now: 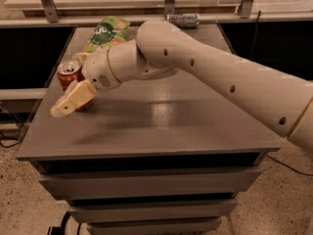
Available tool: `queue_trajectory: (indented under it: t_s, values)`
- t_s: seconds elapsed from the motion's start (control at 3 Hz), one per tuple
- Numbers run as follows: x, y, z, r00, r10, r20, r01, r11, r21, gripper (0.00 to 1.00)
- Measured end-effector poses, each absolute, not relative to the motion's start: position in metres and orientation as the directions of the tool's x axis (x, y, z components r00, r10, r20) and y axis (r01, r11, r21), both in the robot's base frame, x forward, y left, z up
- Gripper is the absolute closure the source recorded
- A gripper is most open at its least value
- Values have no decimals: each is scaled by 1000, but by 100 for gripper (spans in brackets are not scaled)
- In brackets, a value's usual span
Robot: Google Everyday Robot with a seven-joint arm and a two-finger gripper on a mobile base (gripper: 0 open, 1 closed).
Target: Knock coke can over
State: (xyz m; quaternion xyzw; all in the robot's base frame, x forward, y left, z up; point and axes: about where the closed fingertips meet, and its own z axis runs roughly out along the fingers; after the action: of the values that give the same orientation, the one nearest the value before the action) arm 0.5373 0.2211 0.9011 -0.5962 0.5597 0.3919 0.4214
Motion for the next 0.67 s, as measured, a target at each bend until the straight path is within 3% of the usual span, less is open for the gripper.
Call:
queue_trajectory:
  t_s: [0.33, 0.67]
  values:
    - [552, 217, 894, 144, -348, -926, -989, -31, -142, 0]
    - [565, 211, 888, 172, -356, -918, -984, -27, -174, 19]
